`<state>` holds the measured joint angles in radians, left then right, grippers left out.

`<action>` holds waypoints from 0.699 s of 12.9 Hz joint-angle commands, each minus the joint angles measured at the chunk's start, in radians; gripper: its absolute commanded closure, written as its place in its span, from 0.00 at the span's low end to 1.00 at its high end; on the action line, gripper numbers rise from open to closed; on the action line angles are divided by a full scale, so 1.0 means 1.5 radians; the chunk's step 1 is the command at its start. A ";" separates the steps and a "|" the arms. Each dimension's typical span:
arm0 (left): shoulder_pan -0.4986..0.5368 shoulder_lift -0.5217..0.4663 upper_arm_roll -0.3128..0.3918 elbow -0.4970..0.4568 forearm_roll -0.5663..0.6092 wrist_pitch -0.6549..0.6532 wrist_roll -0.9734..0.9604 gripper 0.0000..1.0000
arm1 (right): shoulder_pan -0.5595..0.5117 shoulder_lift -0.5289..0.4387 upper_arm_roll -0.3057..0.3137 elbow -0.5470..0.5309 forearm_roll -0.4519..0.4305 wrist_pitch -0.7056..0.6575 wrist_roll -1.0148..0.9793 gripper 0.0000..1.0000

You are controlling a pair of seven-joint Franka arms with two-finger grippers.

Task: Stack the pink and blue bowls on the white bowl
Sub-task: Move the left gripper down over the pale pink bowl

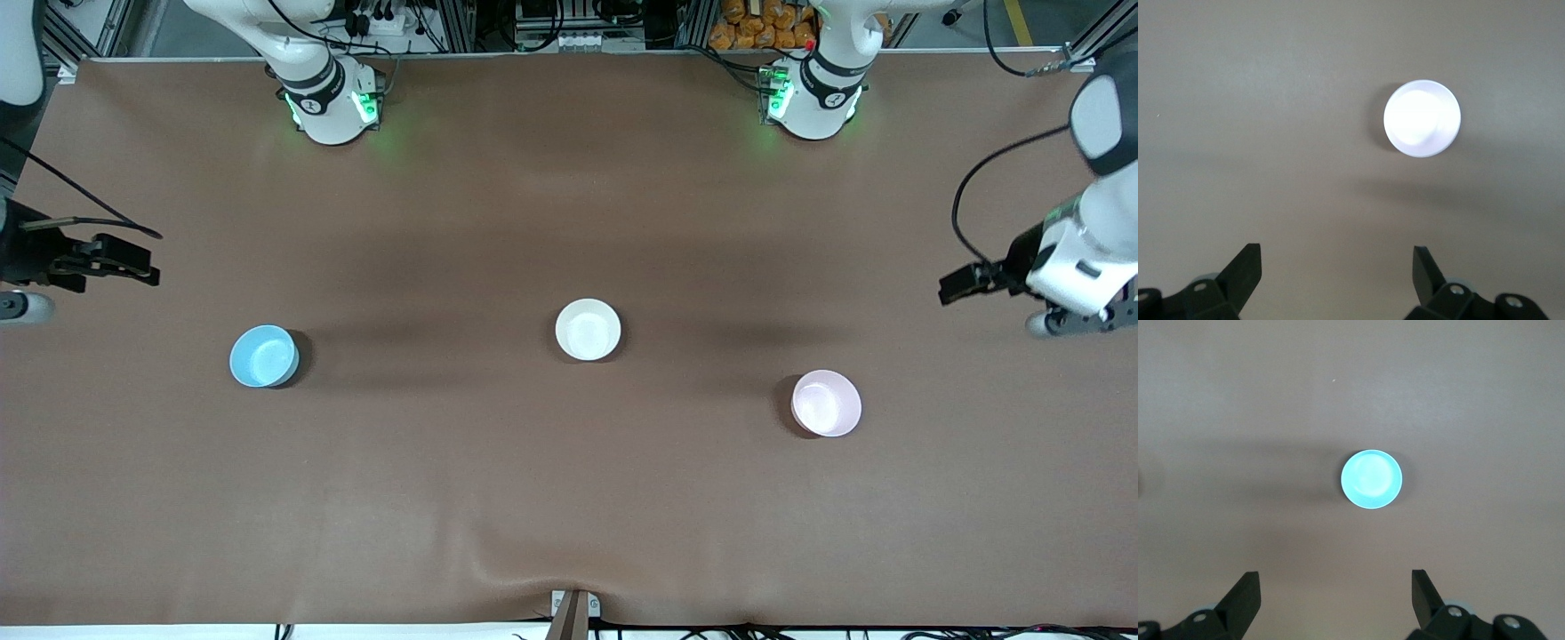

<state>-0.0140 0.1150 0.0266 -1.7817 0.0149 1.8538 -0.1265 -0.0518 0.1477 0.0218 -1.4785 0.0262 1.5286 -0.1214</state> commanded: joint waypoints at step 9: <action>0.008 0.243 -0.021 0.014 -0.024 0.256 0.018 0.00 | 0.004 -0.003 -0.006 0.001 0.002 -0.024 0.009 0.00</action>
<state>-0.0041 0.4552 -0.0001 -1.7820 -0.0023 2.2173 -0.1185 -0.0410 0.1478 0.0092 -1.4782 0.0256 1.5018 -0.1180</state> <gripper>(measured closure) 0.000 0.000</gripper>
